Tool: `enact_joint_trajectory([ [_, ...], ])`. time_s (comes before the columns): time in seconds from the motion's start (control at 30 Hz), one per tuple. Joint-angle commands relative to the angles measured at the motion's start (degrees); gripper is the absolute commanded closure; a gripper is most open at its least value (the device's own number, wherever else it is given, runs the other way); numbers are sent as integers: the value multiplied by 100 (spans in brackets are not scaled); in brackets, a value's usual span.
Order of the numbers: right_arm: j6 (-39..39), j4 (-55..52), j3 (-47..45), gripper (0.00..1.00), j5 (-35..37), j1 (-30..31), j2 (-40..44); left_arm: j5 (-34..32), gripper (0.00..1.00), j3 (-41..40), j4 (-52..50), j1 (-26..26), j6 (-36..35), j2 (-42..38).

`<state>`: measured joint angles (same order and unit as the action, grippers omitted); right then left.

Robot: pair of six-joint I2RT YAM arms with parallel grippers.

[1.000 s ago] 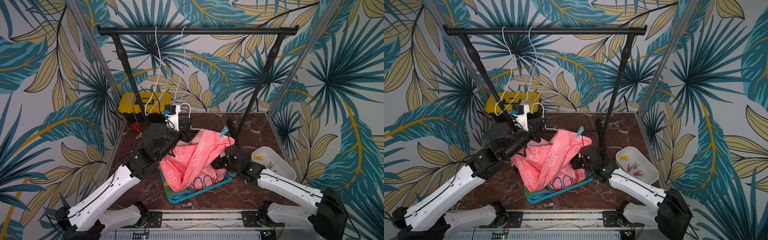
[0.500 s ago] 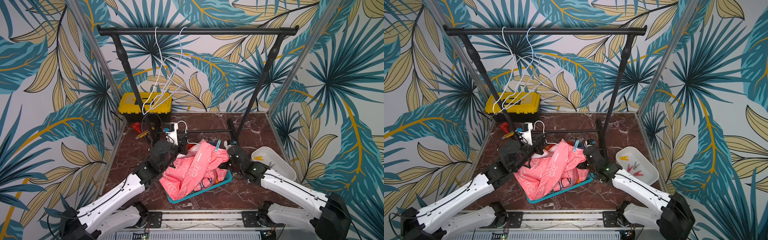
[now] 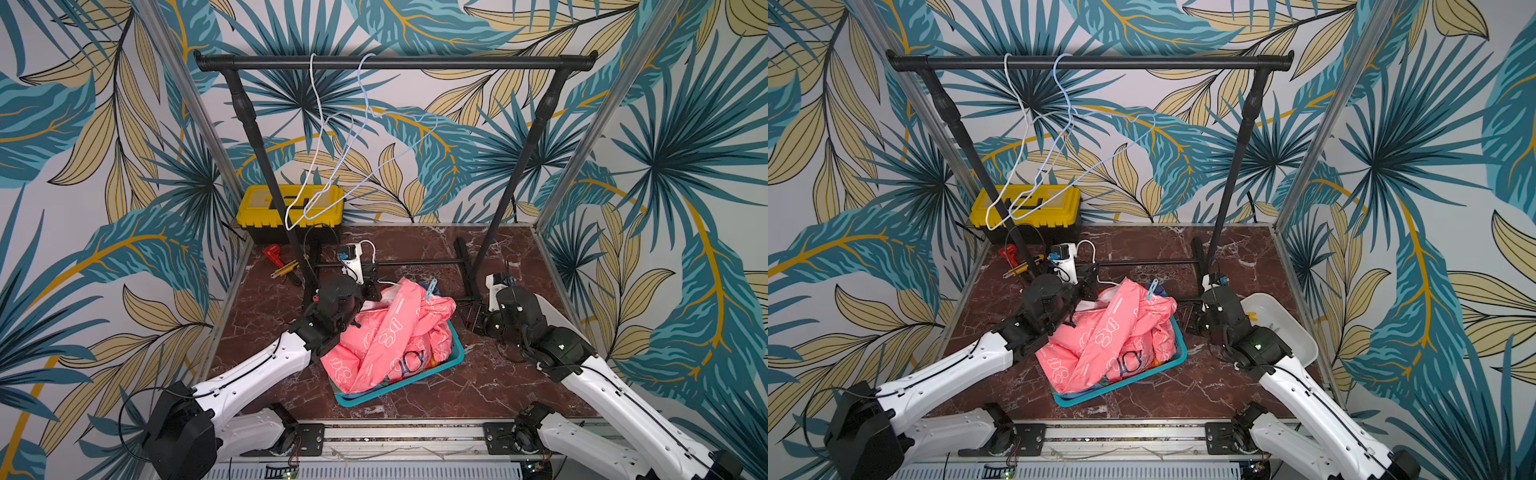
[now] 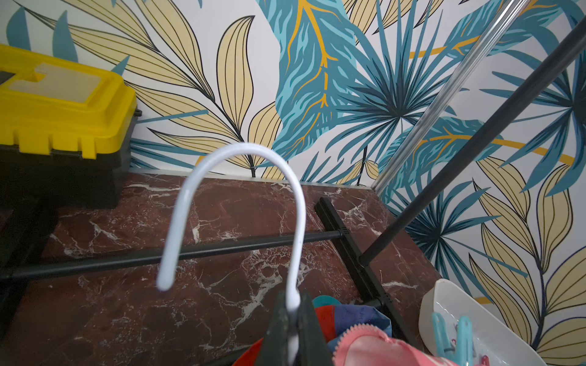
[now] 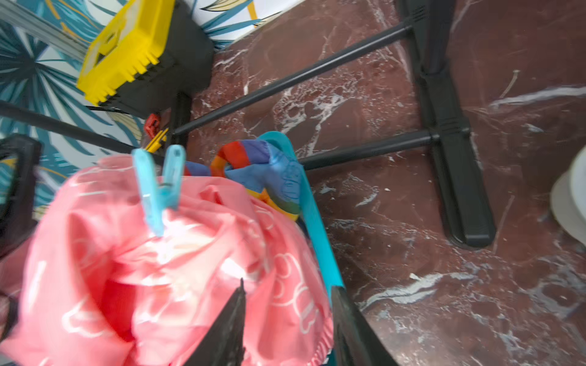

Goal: Remove the clothespins securing jackets to the hanger
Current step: Adjust the jacket in the basket.

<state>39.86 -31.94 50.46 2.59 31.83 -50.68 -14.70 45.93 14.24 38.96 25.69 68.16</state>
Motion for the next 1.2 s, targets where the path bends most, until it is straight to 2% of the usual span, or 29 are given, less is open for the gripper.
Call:
enact_joint_trajectory([
  [0.0,24,399,201,57,-471,-22,-194,116,100,-19,736,57,-319,133],
  [0.1,153,555,499,53,-586,-61,-516,28,100,-427,1147,351,-668,101],
  [0.17,361,672,678,48,-892,-166,-790,-318,100,-830,1624,685,-1039,-31],
  [0.3,669,917,639,46,-1212,-222,-1111,-944,100,-1444,2497,1177,-1544,90],
  [0.43,805,902,478,45,-1354,-222,-1170,-973,100,-1977,3199,1426,-1755,330],
  [0.53,866,365,445,40,-1045,-222,-890,-953,100,-2297,3584,1639,-2003,433],
  [0.7,1079,-443,252,36,-380,-257,-219,-849,100,-2587,3765,2195,-2514,390],
  [0.87,1428,-641,-40,43,-483,-258,-197,-1033,100,-2666,3763,2785,-2930,501],
  [1.0,1785,-399,-243,43,-684,-274,-242,-1168,100,-2664,3754,3247,-3385,722],
  [1.17,2032,-982,-98,45,-744,-407,-277,-1599,100,-2555,3767,3811,-3887,1265],
])
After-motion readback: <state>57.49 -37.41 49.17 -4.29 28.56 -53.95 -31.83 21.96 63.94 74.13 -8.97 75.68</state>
